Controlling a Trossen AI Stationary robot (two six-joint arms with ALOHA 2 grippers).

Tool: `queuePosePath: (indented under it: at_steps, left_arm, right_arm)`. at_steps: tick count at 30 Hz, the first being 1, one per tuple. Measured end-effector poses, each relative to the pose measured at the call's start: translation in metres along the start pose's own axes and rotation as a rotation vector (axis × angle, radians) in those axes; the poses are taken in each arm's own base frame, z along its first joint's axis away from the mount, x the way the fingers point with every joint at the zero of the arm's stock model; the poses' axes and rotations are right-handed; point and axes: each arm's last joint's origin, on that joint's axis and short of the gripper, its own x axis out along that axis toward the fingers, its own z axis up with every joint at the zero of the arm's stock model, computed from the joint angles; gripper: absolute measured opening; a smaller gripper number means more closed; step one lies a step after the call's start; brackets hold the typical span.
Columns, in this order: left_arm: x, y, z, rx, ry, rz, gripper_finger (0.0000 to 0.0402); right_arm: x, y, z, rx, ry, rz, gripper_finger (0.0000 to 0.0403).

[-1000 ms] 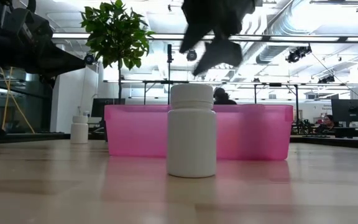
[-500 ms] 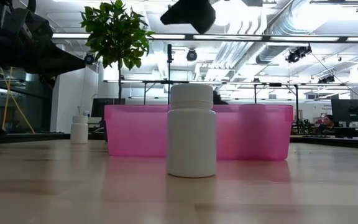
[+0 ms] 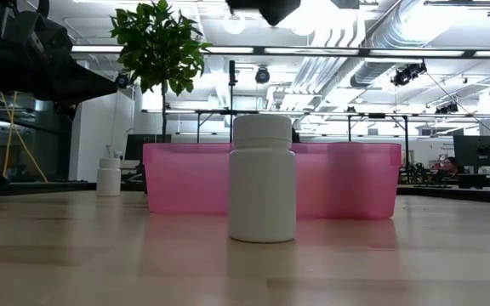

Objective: Pick and place pill bottles into a basket
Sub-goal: Put the right white medicine bottle into the bin

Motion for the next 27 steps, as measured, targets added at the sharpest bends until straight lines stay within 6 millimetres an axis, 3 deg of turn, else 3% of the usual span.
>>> queuePosePath:
  at_steps: [5,14,27]
  left_arm:
    - [0.0,0.0,0.0,0.0,-0.001,0.0,0.0058]
    - [0.0,0.0,0.0,0.0,0.0,0.0,0.0058]
    - [0.0,0.0,0.0,0.0,0.0,0.0,0.0058]
  right_arm:
    - [0.021,0.002,-0.012,0.085,0.063,0.044,0.027]
    - [0.041,0.005,-0.02,-0.014,0.066,0.021,0.0282]
    - [0.066,0.007,-0.041,-0.018,0.17,0.053,0.0301]
